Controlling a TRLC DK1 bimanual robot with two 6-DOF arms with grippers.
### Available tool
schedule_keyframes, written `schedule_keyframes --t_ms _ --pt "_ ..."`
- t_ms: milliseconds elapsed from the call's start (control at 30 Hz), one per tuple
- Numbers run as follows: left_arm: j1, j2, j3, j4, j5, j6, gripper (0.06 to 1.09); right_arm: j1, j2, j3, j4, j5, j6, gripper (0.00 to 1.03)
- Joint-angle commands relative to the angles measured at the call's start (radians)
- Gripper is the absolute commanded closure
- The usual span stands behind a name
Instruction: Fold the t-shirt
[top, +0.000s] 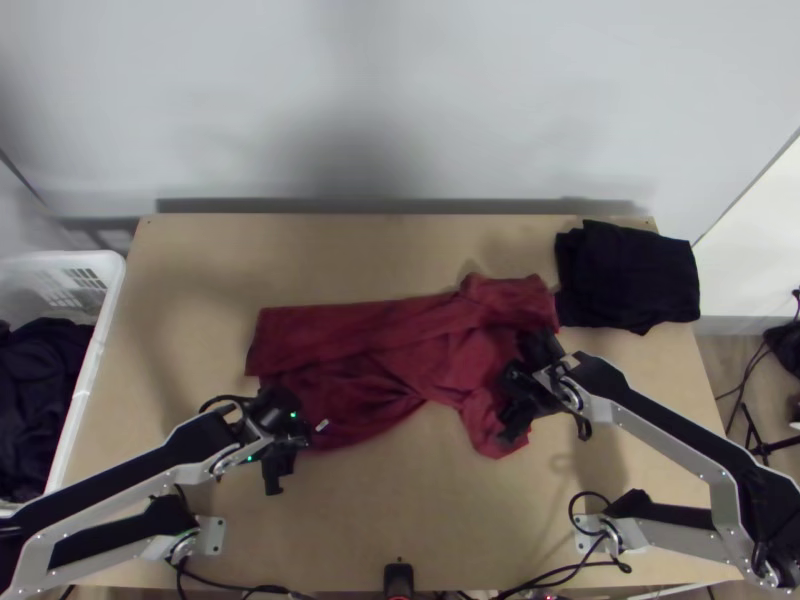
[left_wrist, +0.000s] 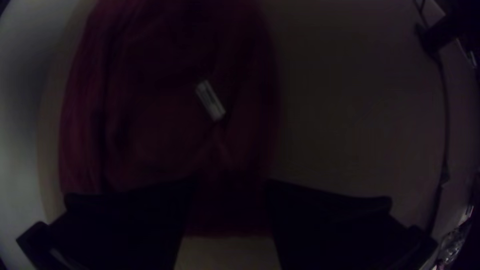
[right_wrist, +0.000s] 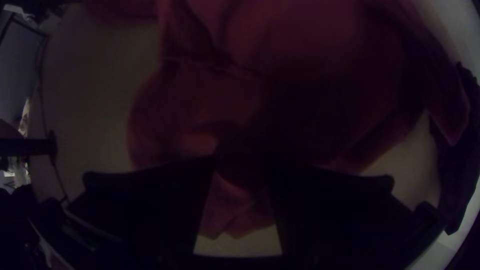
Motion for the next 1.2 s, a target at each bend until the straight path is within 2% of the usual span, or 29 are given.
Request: schedule_keyframes --t_ms 0,167,433,667,800,933,1000,1033,1167 --pt "0.035 -0.009 0.019 -0.051 0.007 0.018 0.35 0.009 0.008 0.011 0.006 0.001 0.004 0.56" --pt "0.038 -0.009 0.048 -0.098 0.032 0.028 0.32 0.012 0.016 0.014 0.009 0.001 0.005 0.56" --pt "0.049 0.001 0.073 -0.131 0.045 0.050 0.34 0.020 0.024 0.037 0.011 0.001 0.008 0.56" --pt "0.087 -0.004 0.079 -0.130 0.079 0.082 0.53 0.024 0.038 0.045 0.012 0.001 0.010 0.56" --pt "0.087 -0.006 0.074 -0.130 0.087 0.082 0.57 0.035 0.044 0.045 0.018 0.001 0.025 0.56" --pt "0.087 -0.018 0.074 -0.127 0.107 0.078 0.72 0.036 0.044 0.040 0.018 0.001 0.027 0.56" --pt "0.086 -0.019 0.073 -0.128 0.107 0.079 0.89 0.035 0.042 0.034 0.018 0.003 0.027 0.56" --pt "0.087 -0.018 0.073 -0.128 0.107 0.078 0.91 0.036 0.041 0.031 0.018 0.001 0.027 0.58" --pt "0.087 -0.024 0.061 -0.133 0.108 0.074 0.93 0.036 0.041 0.027 0.018 0.001 0.028 0.76"
